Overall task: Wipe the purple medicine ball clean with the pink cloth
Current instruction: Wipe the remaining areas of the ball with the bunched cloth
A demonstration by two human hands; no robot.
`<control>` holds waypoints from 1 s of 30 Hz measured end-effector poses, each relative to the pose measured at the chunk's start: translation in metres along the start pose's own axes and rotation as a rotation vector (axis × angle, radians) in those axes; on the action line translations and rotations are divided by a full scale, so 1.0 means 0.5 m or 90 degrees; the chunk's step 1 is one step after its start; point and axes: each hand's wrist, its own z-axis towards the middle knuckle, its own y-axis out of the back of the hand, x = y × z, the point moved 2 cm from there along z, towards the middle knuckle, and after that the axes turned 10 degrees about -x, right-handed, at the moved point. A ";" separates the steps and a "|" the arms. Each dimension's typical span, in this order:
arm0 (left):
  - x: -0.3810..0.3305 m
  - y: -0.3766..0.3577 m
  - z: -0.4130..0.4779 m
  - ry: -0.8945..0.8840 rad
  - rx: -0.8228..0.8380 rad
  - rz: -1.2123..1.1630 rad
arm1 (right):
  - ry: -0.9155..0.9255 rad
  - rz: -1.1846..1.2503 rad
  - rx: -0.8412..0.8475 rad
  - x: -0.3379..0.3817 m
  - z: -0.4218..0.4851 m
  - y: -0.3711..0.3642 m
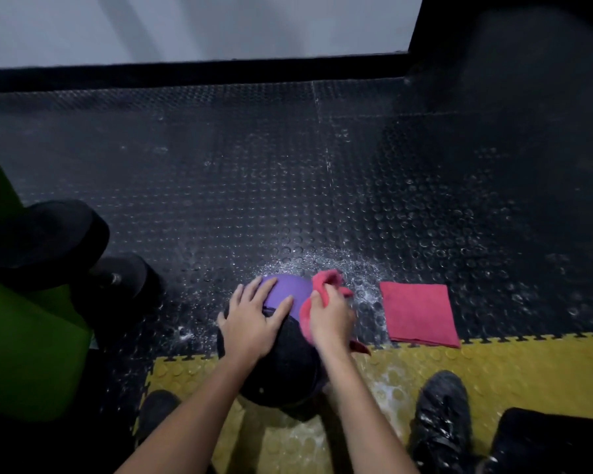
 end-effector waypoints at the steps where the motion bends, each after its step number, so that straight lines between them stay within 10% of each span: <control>1: -0.002 -0.001 0.005 0.008 -0.006 0.002 | 0.082 0.027 -0.033 0.001 -0.031 -0.006; 4: 0.018 0.004 0.026 0.031 0.006 -0.029 | 0.174 0.096 -0.077 -0.017 -0.066 -0.011; 11: 0.075 0.021 0.005 0.082 -0.051 -0.140 | -0.378 0.198 -0.020 -0.188 0.012 0.017; 30: 0.089 0.034 -0.002 0.391 -0.073 -0.105 | -0.293 0.371 0.023 -0.089 -0.015 0.006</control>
